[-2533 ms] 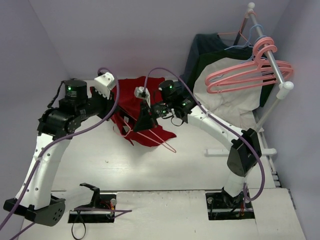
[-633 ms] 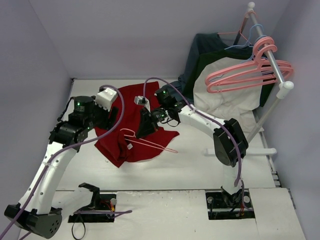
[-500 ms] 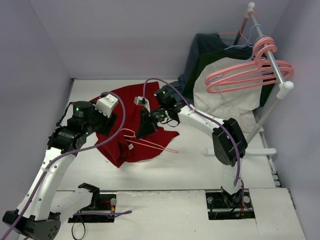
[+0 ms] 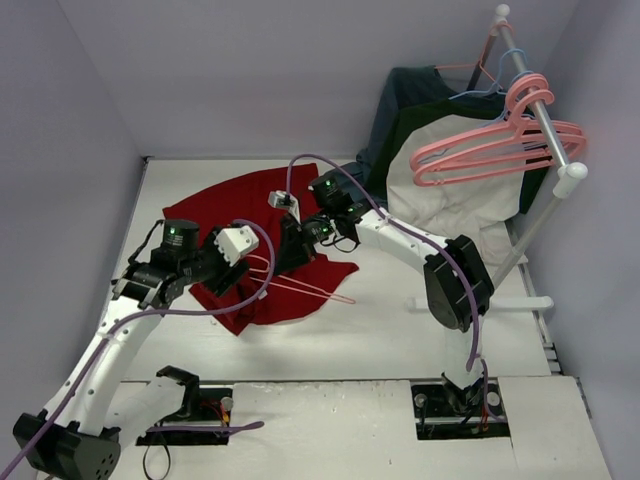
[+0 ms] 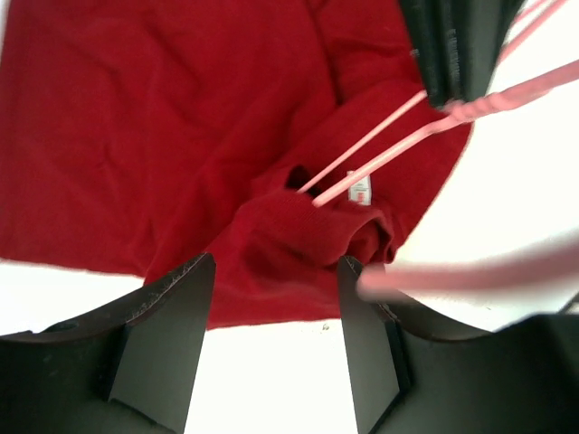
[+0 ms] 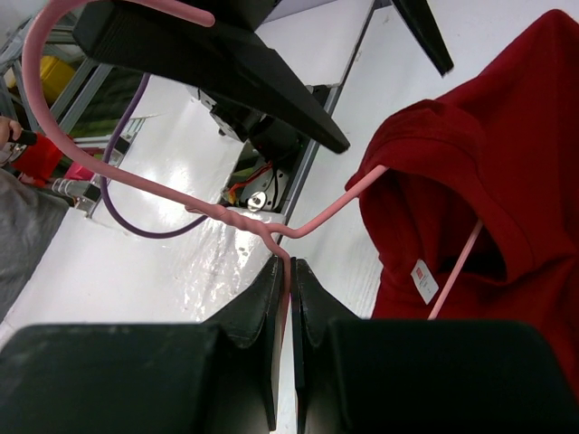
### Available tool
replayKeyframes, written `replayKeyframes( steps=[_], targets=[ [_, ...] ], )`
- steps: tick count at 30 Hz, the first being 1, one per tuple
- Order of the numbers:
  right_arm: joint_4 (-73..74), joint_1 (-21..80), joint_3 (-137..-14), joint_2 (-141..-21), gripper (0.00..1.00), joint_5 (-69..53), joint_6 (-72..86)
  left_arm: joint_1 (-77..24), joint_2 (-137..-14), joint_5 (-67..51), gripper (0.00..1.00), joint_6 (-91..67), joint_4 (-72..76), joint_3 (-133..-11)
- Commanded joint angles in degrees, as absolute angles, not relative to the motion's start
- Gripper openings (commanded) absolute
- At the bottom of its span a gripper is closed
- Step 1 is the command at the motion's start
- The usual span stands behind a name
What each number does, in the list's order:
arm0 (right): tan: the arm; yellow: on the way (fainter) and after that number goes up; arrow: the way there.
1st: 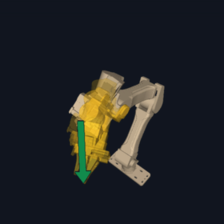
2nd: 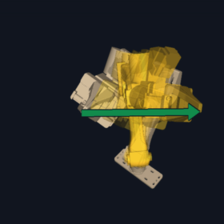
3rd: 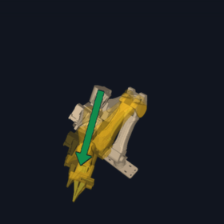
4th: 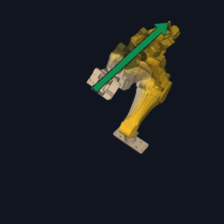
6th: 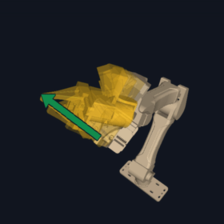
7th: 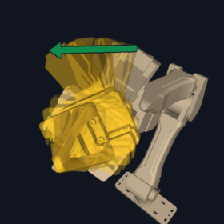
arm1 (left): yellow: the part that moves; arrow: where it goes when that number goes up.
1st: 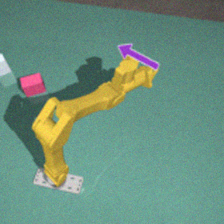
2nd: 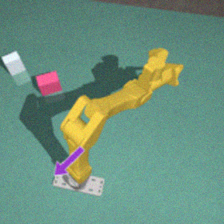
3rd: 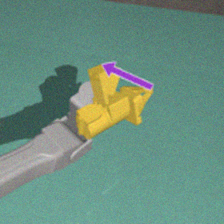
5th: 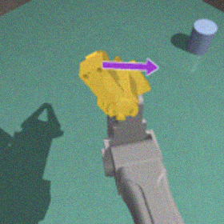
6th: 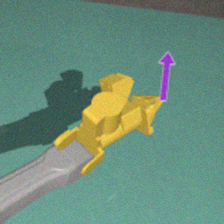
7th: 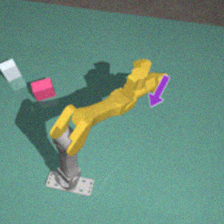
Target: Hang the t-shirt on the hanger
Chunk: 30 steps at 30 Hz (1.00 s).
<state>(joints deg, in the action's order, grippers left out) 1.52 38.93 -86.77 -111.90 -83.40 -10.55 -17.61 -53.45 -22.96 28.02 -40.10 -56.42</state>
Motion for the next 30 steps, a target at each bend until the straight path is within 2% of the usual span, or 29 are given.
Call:
replayKeyframes(
  steps=[1,14,20,22,24,25,26,30],
  targets=[
    [-0.97,38.35,-89.85,-111.62,0.0,-89.45,-10.55,-17.49,-56.09,-30.43,0.52,33.74,-35.07,-57.89],
    [-0.97,37.3,-90.16,-111.53,0.0,-90.26,-10.38,-17.49,-61.06,-35.65,0.51,36.3,-31.1,-55.4],
    [-0.97,36.33,-90.7,-111.8,0.0,-90.29,-9.93,-17.49,-62.58,-37.35,0.42,35.22,-29.39,-54.41],
    [-0.97,36.21,-90.79,-111.89,0.0,-90.35,-9.92,-17.49,-62.67,-37.56,0.37,34.89,-28.73,-54.05],
    [-0.97,36.12,-91.02,-112.04,0.0,-90.35,-9.62,-17.49,-62.84,-38.23,0.25,34.8,-28.48,-53.88],
    [-0.97,36.06,-91.26,-112.13,0.0,-90.35,-9.44,-17.49,-62.98,-38.5,0.07,34.74,-28.34,-53.94],
    [-0.97,36.04,-91.38,-112.22,0.0,-90.35,-9.34,-17.49,-63.08,-38.72,0.01,34.72,-28.23,-54.1],
    [-0.97,34.94,-91.79,-112.71,0.0,-90.3,-8.81,-17.46,-62.4,-40.15,0.0,33.7,-28.03,-55.55]
  ],
)
